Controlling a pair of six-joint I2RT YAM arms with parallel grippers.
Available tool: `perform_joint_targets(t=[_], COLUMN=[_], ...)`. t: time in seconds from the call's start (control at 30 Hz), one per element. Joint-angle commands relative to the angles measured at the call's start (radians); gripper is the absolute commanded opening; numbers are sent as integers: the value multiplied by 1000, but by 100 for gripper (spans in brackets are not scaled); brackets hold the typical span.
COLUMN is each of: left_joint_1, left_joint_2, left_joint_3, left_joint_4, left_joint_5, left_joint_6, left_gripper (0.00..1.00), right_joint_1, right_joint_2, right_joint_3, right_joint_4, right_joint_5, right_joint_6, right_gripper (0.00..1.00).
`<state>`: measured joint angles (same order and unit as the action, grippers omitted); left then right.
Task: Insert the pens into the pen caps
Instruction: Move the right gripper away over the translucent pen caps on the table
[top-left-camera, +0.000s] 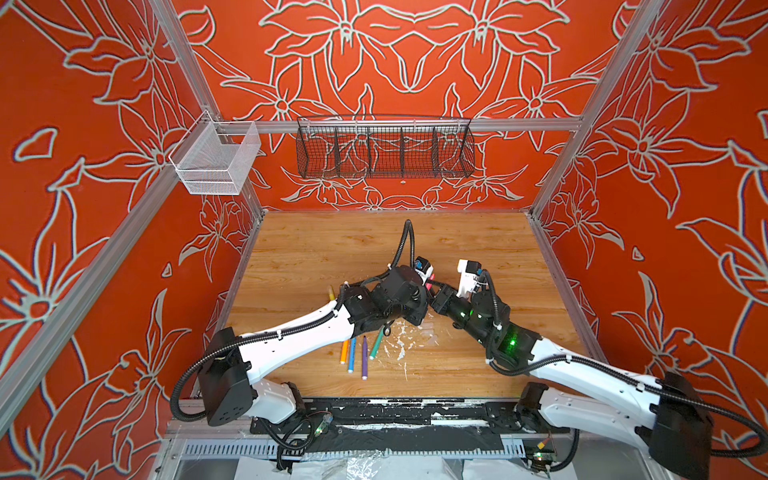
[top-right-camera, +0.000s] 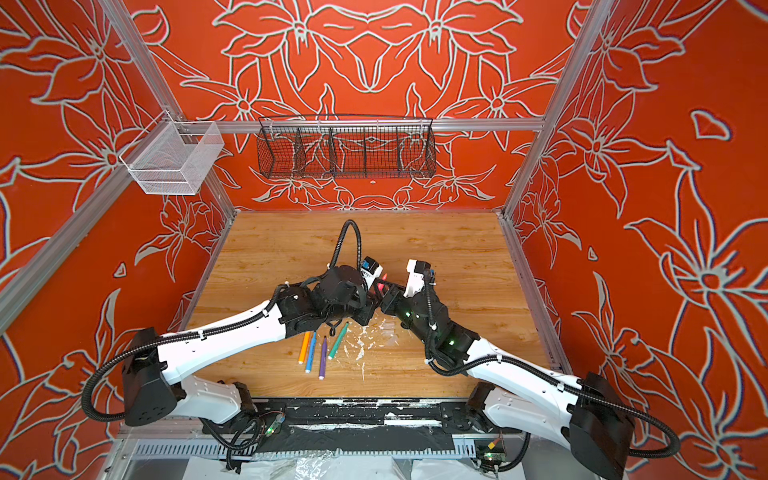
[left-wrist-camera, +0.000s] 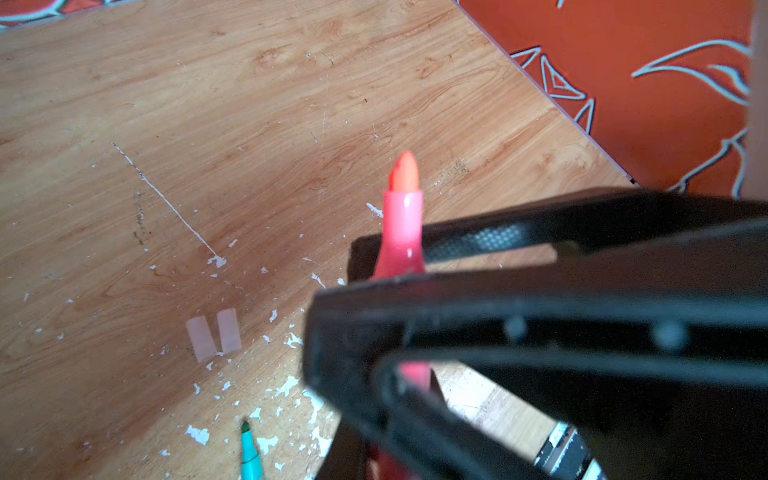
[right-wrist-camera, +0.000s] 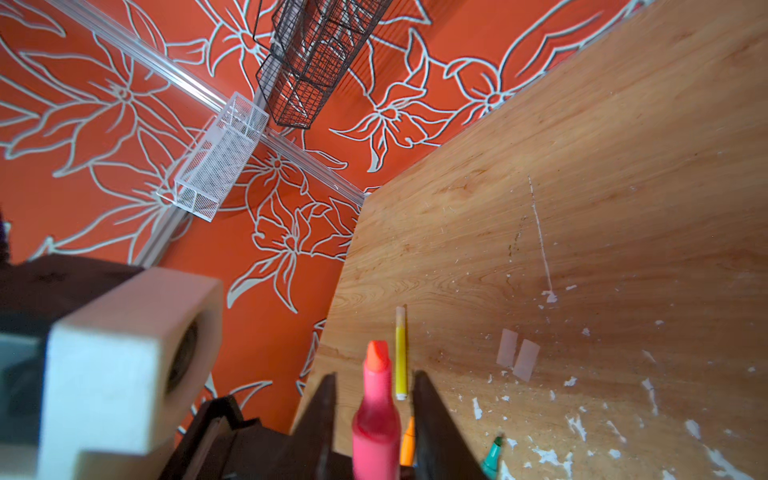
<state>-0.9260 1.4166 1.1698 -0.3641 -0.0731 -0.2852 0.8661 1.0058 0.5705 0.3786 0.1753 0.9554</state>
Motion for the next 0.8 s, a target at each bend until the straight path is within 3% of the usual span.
perform_joint_targets(t=[0.0, 0.17, 0.33, 0.5, 0.6, 0.67, 0.77], left_joint_1=[45, 215, 253, 253, 253, 251, 252], left_joint_2=[-8, -115, -318, -605, -733, -789, -834], left_joint_3=[26, -49, -227, -516, -642, -678, -697], left_joint_4=[-23, -115, -148, -46, 30, 70, 43], left_joint_5=[8, 44, -116, -238, -231, -169, -242], left_joint_6=[-35, -102, -71, -58, -41, -19, -39], left_gripper=[0, 0, 0, 0, 0, 0, 0], right_joint_1=[6, 7, 6, 6, 6, 6, 5], right_joint_2=[-22, -67, -39, 135, 286, 385, 522], right_joint_3=[71, 140, 178, 300, 411, 487, 591], right_joint_4=[-88, -318, -432, -551, -641, -707, -768], right_joint_5=[35, 130, 197, 196, 173, 174, 156], right_joint_6=[-41, -128, -171, -202, -226, -228, -251], right_gripper=[55, 61, 62, 60, 59, 59, 59])
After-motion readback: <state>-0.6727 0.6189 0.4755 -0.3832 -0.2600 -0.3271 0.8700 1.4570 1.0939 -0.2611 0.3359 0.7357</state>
